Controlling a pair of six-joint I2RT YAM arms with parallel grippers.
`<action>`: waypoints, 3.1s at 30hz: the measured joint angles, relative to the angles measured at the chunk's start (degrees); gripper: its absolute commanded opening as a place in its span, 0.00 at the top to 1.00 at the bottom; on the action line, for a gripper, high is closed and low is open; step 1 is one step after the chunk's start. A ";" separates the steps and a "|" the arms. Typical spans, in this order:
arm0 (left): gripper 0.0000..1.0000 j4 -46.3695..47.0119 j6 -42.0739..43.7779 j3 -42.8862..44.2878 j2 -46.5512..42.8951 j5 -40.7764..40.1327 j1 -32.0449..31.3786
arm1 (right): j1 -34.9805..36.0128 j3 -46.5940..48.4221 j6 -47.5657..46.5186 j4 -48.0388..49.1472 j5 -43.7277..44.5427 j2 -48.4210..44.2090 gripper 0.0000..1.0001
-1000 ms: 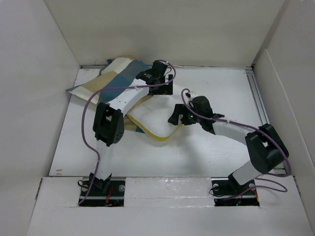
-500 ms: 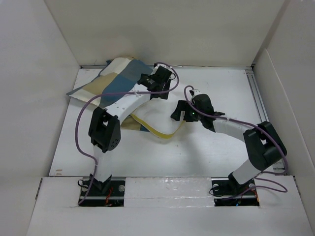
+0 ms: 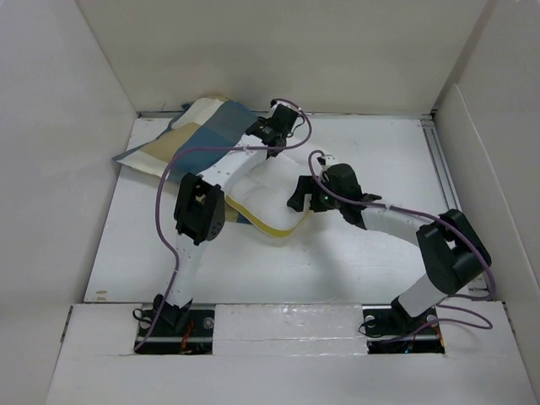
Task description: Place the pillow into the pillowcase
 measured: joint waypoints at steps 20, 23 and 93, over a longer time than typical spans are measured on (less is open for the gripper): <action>0.47 -1.60 1.14 0.37 0.59 2.54 2.08 | 0.07 -2.93 0.11 1.95 1.09 -3.23 0.00; 0.77 -1.86 0.26 -0.09 0.59 4.09 2.38 | 0.02 -2.93 0.11 1.97 1.18 -3.89 0.00; 0.00 5.29 -18.36 -26.32 -34.62 17.79 -10.12 | -11.26 -25.99 21.88 52.98 -19.61 -9.90 0.00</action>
